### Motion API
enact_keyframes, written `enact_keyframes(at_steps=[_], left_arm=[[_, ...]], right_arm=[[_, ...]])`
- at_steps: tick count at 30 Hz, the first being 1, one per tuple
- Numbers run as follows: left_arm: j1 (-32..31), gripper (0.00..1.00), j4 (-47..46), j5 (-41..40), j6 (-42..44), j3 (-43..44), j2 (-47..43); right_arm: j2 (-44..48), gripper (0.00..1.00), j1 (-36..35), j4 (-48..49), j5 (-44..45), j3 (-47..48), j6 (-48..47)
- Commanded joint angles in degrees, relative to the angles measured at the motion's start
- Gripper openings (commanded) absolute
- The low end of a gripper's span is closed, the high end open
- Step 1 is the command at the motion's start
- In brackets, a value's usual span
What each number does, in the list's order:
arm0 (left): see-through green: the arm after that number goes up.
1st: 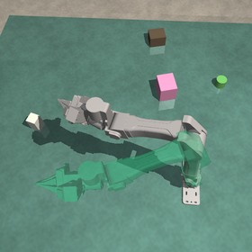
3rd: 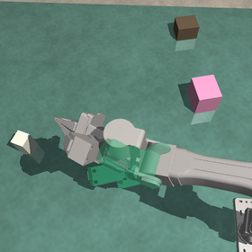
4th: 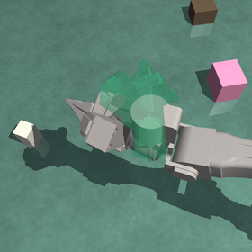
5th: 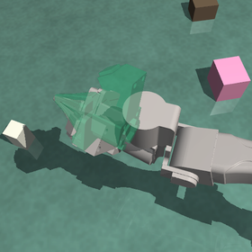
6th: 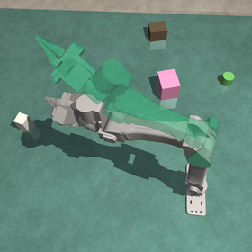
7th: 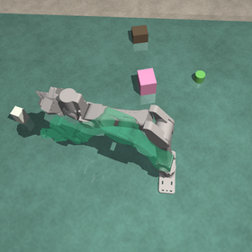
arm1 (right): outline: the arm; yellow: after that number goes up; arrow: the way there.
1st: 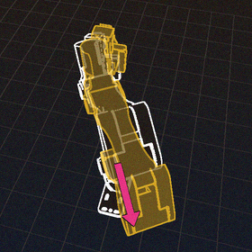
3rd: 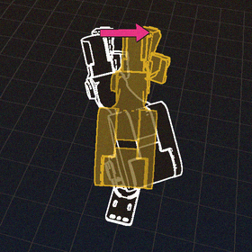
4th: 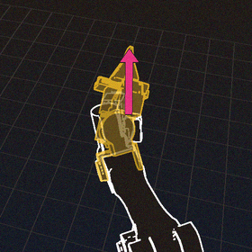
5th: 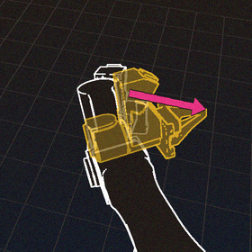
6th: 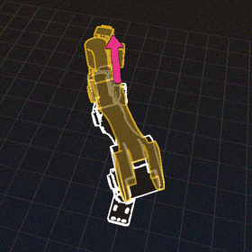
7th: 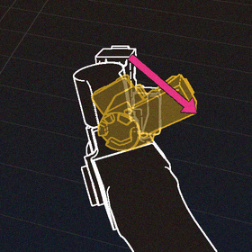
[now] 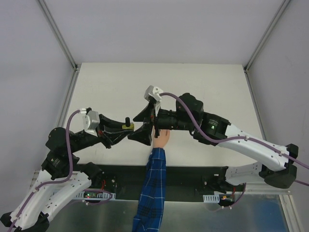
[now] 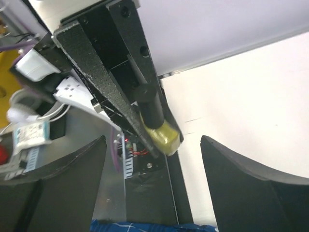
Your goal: Paint the nails
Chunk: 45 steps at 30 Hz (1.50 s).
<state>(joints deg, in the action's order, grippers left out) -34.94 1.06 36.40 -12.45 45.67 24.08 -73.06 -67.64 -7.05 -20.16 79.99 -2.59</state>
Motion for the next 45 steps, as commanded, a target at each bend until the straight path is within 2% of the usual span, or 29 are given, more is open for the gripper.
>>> enact_keyframes(at_steps=[1, 5, 9, 10, 14, 18, 21, 29, 34, 35, 36, 38, 41, 42, 44, 45], left_arm=[[-0.57, 0.00, -0.09, -10.64, 5.85, -1.28, -1.05], [-0.57, 0.00, -0.01, -17.75, 8.05, -1.90, 0.00], [-0.57, 0.00, -0.79, -23.90, 7.18, -2.69, 0.71], [-0.57, 0.00, -0.88, -24.71, 7.00, -2.87, 0.88], [-0.57, 0.00, -2.28, -25.51, 5.51, -3.83, 1.50], [-0.57, 0.00, -3.08, -24.80, 4.36, -4.36, 1.59], [-0.57, 0.00, -3.43, -24.54, 3.75, -4.71, 1.33], [-0.57, 0.00, -5.28, -23.13, 1.81, -6.38, 1.41], [-0.57, 0.00, -5.89, -21.38, 0.76, -6.56, 1.24], [-0.57, 0.00, -5.89, -20.59, 0.58, -6.47, 1.24], [-0.57, 0.00, -6.07, -20.15, 0.23, -6.47, 1.15], [-0.57, 0.00, -6.24, -18.57, -0.47, -6.47, 0.62], [-0.57, 0.00, -8.61, -14.18, -2.58, -7.70, -0.96], [-0.57, 0.00, -9.58, -9.90, -3.36, -8.57, -1.31], [-0.57, 0.00, -14.23, -3.31, -6.52, -9.10, -1.31], [-0.57, 0.00, -16.68, 5.43, -9.58, -9.37, -0.88]], right_arm=[[3.36, 0.82, -1.27, -5.33, 17.42, 3.85, 2.06], [0.38, 0.82, -1.53, -12.27, 26.38, 8.51, 6.88], [-4.00, 0.74, -3.64, -14.65, 36.40, 12.99, 9.53], [-5.15, 0.73, -4.25, -15.79, 41.38, 14.57, 9.62], [-10.78, 0.70, -7.33, -18.53, 48.10, 21.95, 8.92], [-13.86, 0.67, -7.86, -17.91, 50.04, 24.25, 9.27], [-15.62, 0.60, -7.86, -18.00, 50.22, 25.13, 9.62], [-19.13, 0.50, -7.77, -16.94, 46.18, 26.27, 10.15], [-18.35, 0.28, -6.37, -16.86, 43.37, 24.26, 11.47], [-18.00, 0.23, -6.02, -16.77, 42.50, 23.64, 11.38], [-16.87, 0.12, -5.58, -16.68, 41.36, 23.03, 11.12], [-15.28, 0.01, -3.83, -16.16, 36.18, 19.62, 9.98], [-10.19, 0.01, 0.12, -11.34, 21.01, 11.55, 5.94], [-8.35, 0.01, 3.70, -6.97, 4.42, 9.77, 5.93], [-7.45, 0.01, 6.28, -3.78, -10.79, 8.00, 5.32], [-7.10, 0.01, 6.55, -2.20, -20.95, 6.69, 2.97]])
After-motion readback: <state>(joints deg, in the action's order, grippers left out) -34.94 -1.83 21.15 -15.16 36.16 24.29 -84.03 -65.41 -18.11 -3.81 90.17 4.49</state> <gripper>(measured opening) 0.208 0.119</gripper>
